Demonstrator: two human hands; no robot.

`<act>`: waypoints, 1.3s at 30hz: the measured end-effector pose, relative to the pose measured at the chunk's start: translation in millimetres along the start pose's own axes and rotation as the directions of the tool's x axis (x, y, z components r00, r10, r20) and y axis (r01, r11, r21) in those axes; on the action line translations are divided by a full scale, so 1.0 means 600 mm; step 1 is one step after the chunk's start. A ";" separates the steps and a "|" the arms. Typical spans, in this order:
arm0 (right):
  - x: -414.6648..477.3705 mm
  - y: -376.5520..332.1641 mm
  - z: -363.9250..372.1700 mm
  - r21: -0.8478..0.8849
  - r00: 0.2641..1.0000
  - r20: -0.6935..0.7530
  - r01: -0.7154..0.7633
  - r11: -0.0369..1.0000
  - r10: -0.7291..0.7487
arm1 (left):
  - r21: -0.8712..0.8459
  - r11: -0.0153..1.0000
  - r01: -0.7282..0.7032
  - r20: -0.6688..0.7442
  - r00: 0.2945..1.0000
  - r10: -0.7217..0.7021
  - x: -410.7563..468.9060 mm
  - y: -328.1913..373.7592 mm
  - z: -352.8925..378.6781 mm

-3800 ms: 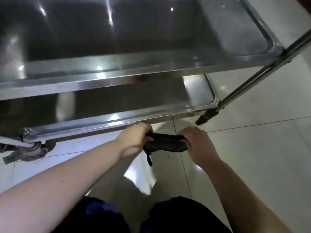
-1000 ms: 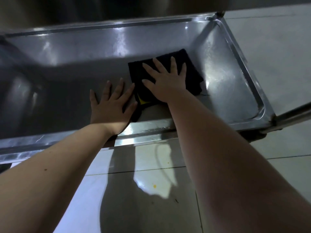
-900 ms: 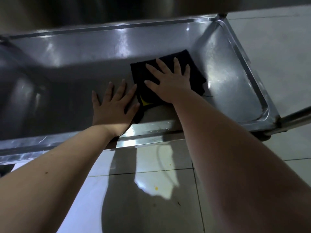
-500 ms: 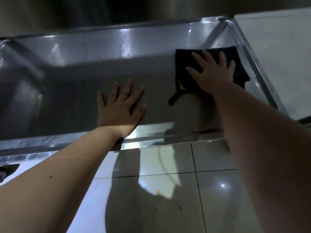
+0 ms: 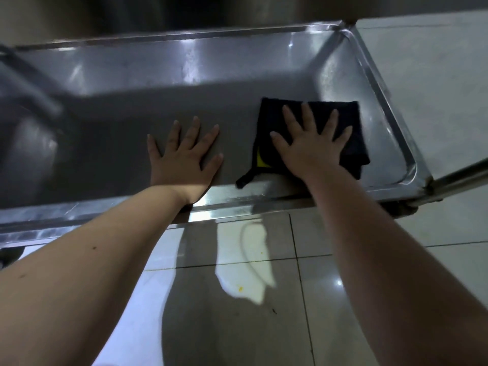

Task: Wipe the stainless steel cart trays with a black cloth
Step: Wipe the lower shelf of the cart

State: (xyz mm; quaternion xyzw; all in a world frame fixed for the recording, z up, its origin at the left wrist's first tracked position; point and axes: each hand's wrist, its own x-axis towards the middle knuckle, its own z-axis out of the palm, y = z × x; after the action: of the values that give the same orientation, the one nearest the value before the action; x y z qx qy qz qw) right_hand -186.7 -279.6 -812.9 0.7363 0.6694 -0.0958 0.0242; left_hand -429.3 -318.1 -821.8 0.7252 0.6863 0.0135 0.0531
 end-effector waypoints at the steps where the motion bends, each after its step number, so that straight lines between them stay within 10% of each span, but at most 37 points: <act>1: -0.014 -0.025 0.007 -0.011 0.999 0.007 0.043 0.999 -0.043 | 0.008 1.000 -0.003 0.000 1.000 0.003 0.000 0.000 0.000; 8: -0.033 0.003 0.007 -0.061 0.951 0.022 0.310 0.949 -0.309 | 0.026 1.000 -0.013 0.003 1.000 0.013 0.000 -0.006 0.001; 16: -0.023 0.195 -0.031 -0.068 0.994 0.104 0.051 0.996 -0.044 | 0.019 1.000 -0.001 0.006 1.000 0.001 0.004 -0.002 0.001; 31: -0.112 -0.022 0.017 0.020 0.969 0.027 0.245 0.969 -0.246 | 0.010 1.000 -0.016 0.009 1.000 0.016 0.002 -0.006 0.001; 39: -0.051 0.153 -0.009 -0.078 0.989 0.079 -0.117 0.990 0.123 | 0.030 0.999 -0.020 0.046 0.999 0.018 0.002 -0.002 -0.004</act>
State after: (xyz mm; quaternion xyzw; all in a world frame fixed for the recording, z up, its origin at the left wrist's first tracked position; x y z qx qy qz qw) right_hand -97.6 -318.5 -810.8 0.7693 0.6253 -0.1003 0.0848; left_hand -430.4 -316.5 -819.6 0.7326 0.6781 -0.0132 0.0575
